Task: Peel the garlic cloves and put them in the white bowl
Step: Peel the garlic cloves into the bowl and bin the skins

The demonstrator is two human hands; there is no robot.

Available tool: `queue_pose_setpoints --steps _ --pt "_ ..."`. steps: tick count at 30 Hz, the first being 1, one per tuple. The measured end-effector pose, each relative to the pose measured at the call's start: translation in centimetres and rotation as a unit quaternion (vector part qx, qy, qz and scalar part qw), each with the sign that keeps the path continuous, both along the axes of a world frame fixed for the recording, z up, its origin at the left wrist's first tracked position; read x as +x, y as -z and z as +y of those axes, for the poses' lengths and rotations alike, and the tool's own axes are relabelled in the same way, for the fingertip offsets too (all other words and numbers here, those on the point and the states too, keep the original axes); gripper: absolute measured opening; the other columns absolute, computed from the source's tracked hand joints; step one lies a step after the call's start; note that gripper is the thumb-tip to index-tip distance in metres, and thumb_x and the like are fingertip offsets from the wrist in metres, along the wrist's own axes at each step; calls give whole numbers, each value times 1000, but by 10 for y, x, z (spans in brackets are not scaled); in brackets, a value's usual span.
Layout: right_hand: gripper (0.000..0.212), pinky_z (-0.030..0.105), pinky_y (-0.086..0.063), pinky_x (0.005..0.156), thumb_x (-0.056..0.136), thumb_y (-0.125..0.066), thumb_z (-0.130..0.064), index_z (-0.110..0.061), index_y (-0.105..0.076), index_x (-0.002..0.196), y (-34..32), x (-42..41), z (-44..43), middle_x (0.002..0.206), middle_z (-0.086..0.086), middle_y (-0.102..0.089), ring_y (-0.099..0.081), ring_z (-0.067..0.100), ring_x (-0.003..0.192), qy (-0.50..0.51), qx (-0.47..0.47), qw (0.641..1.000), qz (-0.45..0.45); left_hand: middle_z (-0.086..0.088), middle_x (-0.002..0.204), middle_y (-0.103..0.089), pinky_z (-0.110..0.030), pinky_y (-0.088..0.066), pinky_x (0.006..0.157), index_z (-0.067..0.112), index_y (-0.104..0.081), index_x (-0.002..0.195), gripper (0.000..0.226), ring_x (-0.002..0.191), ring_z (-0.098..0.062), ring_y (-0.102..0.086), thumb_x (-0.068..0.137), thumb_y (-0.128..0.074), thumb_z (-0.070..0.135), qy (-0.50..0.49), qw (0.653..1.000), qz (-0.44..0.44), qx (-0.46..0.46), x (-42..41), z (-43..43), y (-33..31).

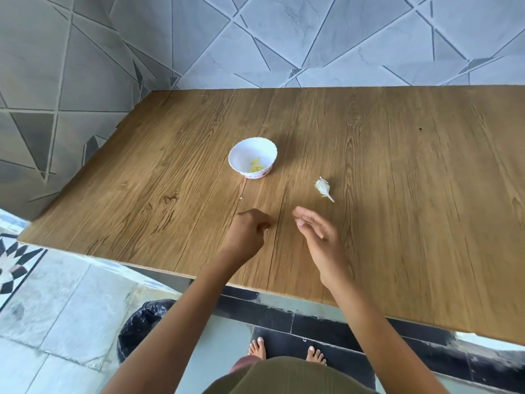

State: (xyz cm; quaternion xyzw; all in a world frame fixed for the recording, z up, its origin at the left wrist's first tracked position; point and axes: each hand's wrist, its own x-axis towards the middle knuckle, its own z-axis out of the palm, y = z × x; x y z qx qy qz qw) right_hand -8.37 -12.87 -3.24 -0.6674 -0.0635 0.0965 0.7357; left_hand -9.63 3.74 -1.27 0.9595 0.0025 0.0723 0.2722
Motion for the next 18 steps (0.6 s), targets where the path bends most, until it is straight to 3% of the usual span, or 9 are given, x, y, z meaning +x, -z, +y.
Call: queue_pose_setpoints --steps 2,6,11,18 --pt "23 9 -43 88 93 -57 -16 -15 -63 116 -1 0 -1 115 -8 -65 -59 -4 106 8 16 1000 11 -12 98 -72 -24 -49 82 -1 -72 98 29 91 -24 -67 80 -54 -14 16 1000 -17 -1 5 8 -1" --pt "20 22 -46 97 95 -53 -15 -22 -62 111 -4 0 3 116 -4 -65 -61 7 110 21 71 995 60 -10 87 -71 -32 -56 69 2 -73 93 30 75 -23 -67 76 -56 -16 167 984 -24 52 15 10 -2" --pt "22 25 -47 98 97 -47 -12 -19 -63 109 -12 0 8 118 2 -65 -61 11 110 44 133 983 122 -10 96 -71 -30 -56 73 4 -74 95 19 81 -22 -70 79 -68 -3 300 947 -15 119 24 26 -9" --pt "22 25 -48 95 98 -45 -12 -20 -64 106 -13 -1 15 116 2 -66 -62 11 109 72 156 974 148 -7 90 -70 -29 -54 71 5 -74 94 15 78 -18 -68 82 -66 0 345 928 24 141 28 39 -14"
